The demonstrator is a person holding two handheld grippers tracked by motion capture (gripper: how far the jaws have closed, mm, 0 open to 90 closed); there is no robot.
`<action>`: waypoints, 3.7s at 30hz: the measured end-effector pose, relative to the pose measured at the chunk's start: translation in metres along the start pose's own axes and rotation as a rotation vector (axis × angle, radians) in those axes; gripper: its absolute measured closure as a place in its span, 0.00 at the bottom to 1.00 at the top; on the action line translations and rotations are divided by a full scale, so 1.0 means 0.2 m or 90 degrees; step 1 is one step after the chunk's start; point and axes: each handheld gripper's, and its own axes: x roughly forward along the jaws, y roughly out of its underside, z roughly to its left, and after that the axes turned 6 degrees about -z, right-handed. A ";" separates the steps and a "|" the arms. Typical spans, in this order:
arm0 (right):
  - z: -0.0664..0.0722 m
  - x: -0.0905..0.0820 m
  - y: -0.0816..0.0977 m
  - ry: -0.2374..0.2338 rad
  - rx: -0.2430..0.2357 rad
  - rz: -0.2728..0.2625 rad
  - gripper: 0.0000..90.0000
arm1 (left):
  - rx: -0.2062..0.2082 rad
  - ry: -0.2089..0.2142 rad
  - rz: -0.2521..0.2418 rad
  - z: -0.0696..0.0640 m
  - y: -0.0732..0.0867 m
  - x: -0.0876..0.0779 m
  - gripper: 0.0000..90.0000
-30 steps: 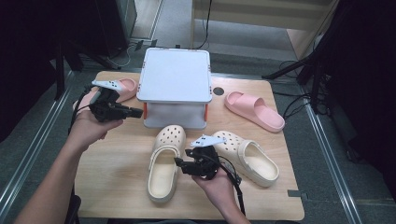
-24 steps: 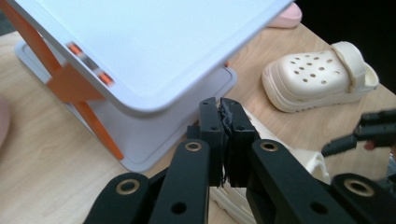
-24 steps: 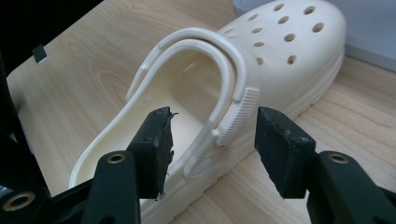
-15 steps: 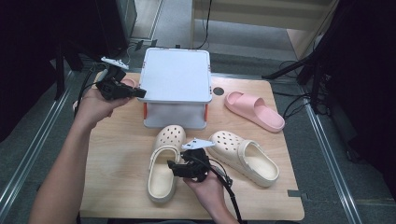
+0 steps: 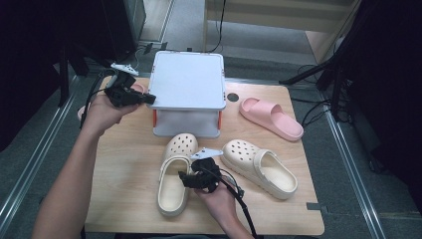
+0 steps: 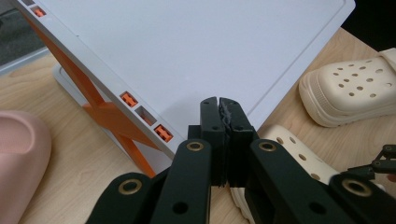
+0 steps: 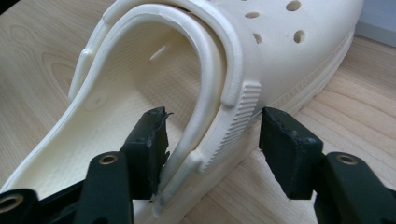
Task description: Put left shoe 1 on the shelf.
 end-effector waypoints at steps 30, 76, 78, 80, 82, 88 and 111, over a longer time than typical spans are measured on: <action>-0.13 -0.02 -0.35 -0.021 0.031 -0.017 0.88 | 0.001 -0.018 -0.013 -0.02 0.02 -0.01 0.98; -0.22 0.03 -0.45 0.045 0.031 -0.081 0.60 | -0.013 -0.016 -0.018 -0.02 0.02 -0.01 0.93; -0.21 -0.03 -0.41 0.031 0.014 -0.076 0.64 | -0.014 -0.016 -0.019 -0.02 0.02 -0.01 0.92; -0.21 -0.04 -0.40 0.025 0.010 -0.075 0.65 | -0.015 -0.017 -0.019 -0.02 0.02 -0.01 0.92; -0.20 -0.06 -0.37 0.014 0.001 -0.075 0.66 | -0.015 -0.017 -0.019 -0.02 0.02 -0.01 0.92; -0.18 -0.09 -0.29 -0.025 0.004 -0.073 0.72 | -0.016 -0.016 -0.021 -0.02 0.03 -0.01 0.92; -0.08 -0.08 0.03 -0.053 -0.062 0.007 1.00 | -0.016 -0.034 -0.018 -0.03 0.02 0.00 0.99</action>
